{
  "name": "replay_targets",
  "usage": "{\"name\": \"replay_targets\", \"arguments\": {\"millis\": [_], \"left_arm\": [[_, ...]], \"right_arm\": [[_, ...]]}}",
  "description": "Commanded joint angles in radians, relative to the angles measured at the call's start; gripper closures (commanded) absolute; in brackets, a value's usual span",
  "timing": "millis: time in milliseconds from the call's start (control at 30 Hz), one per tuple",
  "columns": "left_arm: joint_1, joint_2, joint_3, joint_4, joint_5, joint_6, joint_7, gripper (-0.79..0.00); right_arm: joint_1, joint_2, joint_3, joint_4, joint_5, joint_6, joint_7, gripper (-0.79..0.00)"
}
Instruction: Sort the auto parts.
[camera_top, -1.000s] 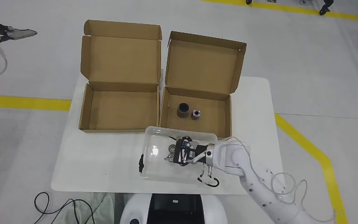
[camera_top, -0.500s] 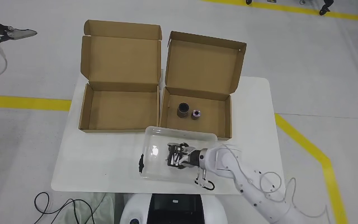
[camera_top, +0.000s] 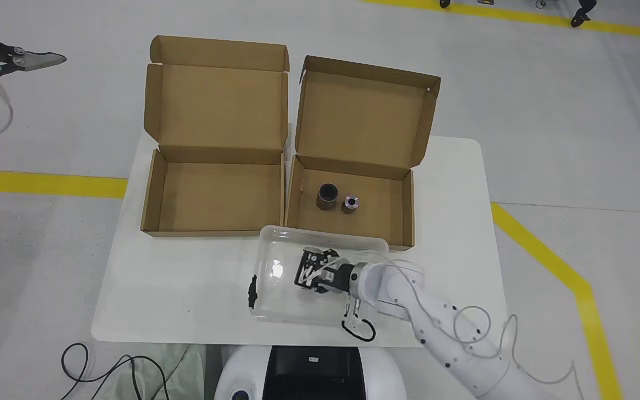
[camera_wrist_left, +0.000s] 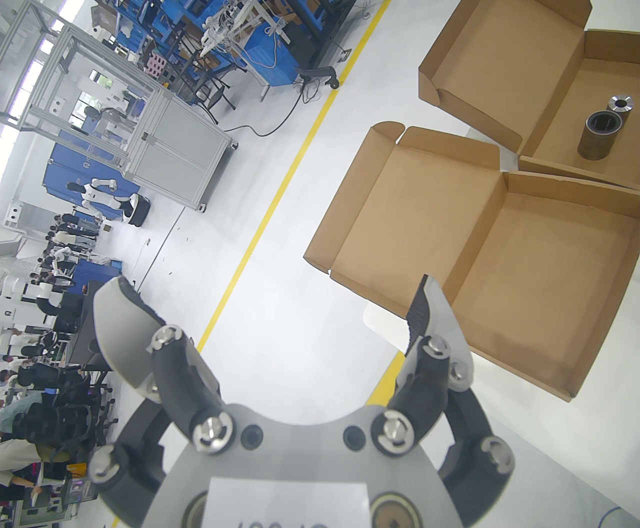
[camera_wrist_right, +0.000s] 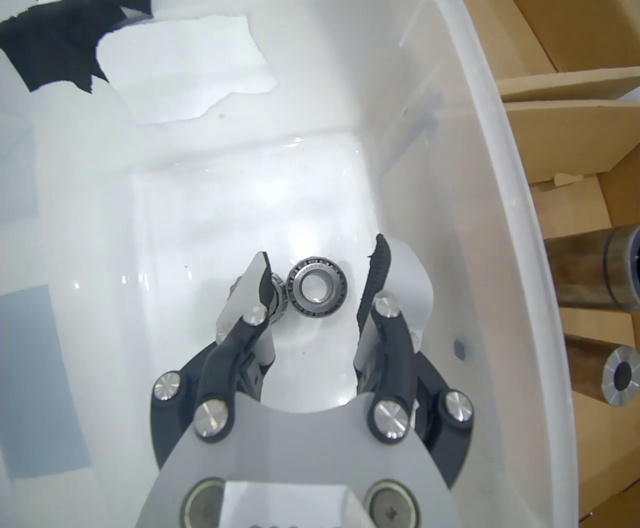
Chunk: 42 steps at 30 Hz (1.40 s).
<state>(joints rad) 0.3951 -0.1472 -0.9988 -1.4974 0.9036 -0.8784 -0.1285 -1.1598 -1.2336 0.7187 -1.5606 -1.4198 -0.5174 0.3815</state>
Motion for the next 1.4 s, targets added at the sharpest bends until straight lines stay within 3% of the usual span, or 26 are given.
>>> {"name": "replay_targets", "arguments": {"millis": [0,400,1167,1267,1367], "left_arm": [[0.0,0.0,0.0,0.0,0.0,0.0,0.0,-0.785],[0.0,0.0,0.0,0.0,0.0,0.0,0.0,-0.785],[0.0,0.0,0.0,0.0,0.0,0.0,0.0,-0.785],[0.0,0.0,0.0,0.0,0.0,0.0,0.0,-0.785],[0.0,0.0,0.0,0.0,0.0,0.0,0.0,-0.785]], "right_arm": [[0.004,-0.004,-0.006,0.004,-0.002,0.008,0.006,-0.372],[0.032,-0.029,-0.038,0.042,0.0,0.056,0.067,-0.351],[0.002,-0.027,-0.003,0.026,0.003,0.044,0.109,-0.342],[0.006,-0.03,-0.005,0.035,0.009,0.039,0.107,-0.323],[0.008,-0.032,-0.006,0.041,0.012,0.034,0.107,-0.231]]}}
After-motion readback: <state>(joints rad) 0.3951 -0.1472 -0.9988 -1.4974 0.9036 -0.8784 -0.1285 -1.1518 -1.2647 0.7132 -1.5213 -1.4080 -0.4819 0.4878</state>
